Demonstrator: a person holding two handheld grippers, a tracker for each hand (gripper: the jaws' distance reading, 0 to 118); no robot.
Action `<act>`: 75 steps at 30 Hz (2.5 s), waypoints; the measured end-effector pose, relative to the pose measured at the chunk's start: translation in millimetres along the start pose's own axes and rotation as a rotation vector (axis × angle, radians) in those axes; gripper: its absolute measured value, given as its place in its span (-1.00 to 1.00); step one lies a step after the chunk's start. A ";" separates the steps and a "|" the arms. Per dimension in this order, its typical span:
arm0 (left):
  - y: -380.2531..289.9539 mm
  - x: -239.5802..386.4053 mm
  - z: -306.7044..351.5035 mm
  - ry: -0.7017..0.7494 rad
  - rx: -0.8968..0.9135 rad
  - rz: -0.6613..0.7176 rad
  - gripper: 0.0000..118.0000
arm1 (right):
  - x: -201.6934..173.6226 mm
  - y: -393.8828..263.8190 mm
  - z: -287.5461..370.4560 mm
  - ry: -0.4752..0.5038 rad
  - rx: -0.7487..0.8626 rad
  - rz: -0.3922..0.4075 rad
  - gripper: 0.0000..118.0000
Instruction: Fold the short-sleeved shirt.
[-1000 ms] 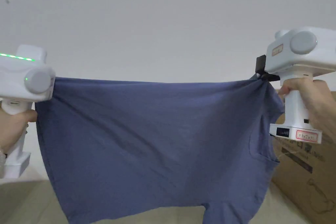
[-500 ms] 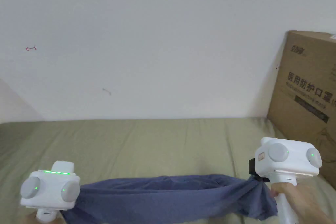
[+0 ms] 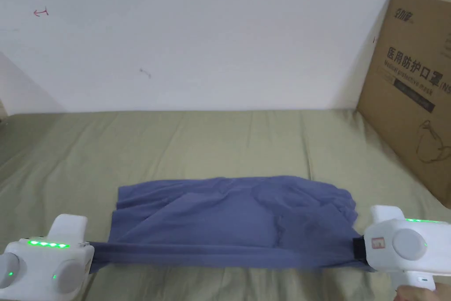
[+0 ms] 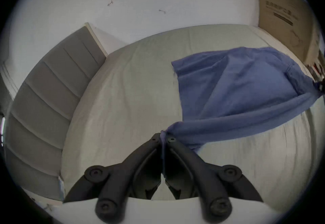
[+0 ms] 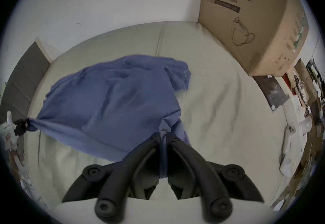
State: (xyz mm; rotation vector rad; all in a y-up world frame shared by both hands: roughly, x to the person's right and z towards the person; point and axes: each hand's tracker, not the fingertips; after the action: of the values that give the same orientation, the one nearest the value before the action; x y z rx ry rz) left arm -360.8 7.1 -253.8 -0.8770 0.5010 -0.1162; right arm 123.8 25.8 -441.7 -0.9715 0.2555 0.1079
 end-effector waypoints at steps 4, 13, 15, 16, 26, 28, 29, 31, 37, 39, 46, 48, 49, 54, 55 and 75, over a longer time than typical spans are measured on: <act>-51.3 -7.3 52.7 -0.014 0.000 -0.049 -0.99 | 13.3 -72.4 43.5 0.025 -0.002 -0.011 -0.91; -195.9 -13.2 151.4 -0.052 -0.062 0.015 -0.99 | 35.7 -225.4 115.5 0.033 -0.066 -0.109 -0.91; -222.0 -9.2 170.4 -0.063 -0.074 0.017 -0.99 | 41.8 -246.7 123.4 0.029 -0.070 -0.101 -0.91; -232.0 -7.8 176.3 -0.065 -0.087 0.015 -0.99 | 43.2 -255.7 126.1 0.022 -0.073 -0.109 -0.91; -257.7 -2.0 202.4 -0.066 -0.055 0.075 -0.23 | 50.6 -267.7 137.2 0.041 -0.025 -0.123 -0.78; -254.6 -5.2 203.2 -0.078 -0.078 0.100 0.70 | 52.7 -267.8 137.9 0.038 -0.033 -0.096 -0.08; -255.1 -7.4 205.4 -0.080 -0.070 0.121 0.82 | 53.0 -269.3 140.5 0.021 -0.031 -0.091 0.23; -255.3 -14.2 208.6 -0.094 -0.056 0.150 0.80 | 57.7 -273.7 146.8 0.014 -0.016 -0.090 0.37; -261.8 -20.9 236.2 -0.180 -0.033 0.223 -0.46 | 56.3 -287.7 181.0 0.067 0.016 -0.121 -0.52; -267.6 -18.3 242.7 -0.203 -0.027 0.226 -1.00 | 50.3 -293.5 186.8 0.048 0.030 -0.081 -0.97; -294.9 -7.1 235.0 -0.236 -0.105 0.268 -0.82 | 38.0 -306.7 176.8 0.051 -0.042 -0.083 -0.97; -294.9 -7.5 234.5 -0.210 -0.092 0.255 -0.72 | 37.7 -305.7 175.5 0.050 -0.039 -0.088 -0.97; -293.4 -8.5 233.8 -0.210 -0.096 0.247 -0.07 | 37.0 -303.6 174.8 0.050 -0.037 -0.085 -0.97; -280.7 -12.1 214.9 -0.208 -0.115 0.255 0.58 | 37.0 -296.4 168.1 0.055 -0.041 -0.082 -0.97; -279.1 -10.4 208.9 -0.211 -0.132 0.256 0.42 | 37.1 -295.8 166.8 0.054 -0.043 -0.083 -0.97; -276.5 -12.7 187.6 -0.265 -0.201 0.250 -0.99 | 51.0 -276.1 148.8 0.068 -0.009 -0.154 0.07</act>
State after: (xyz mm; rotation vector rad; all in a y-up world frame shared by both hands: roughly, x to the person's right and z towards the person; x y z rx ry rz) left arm -255.7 -33.8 61.0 -1.0009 0.3737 0.2799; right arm 254.0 -7.4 -153.8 -1.0011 0.2422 -0.0650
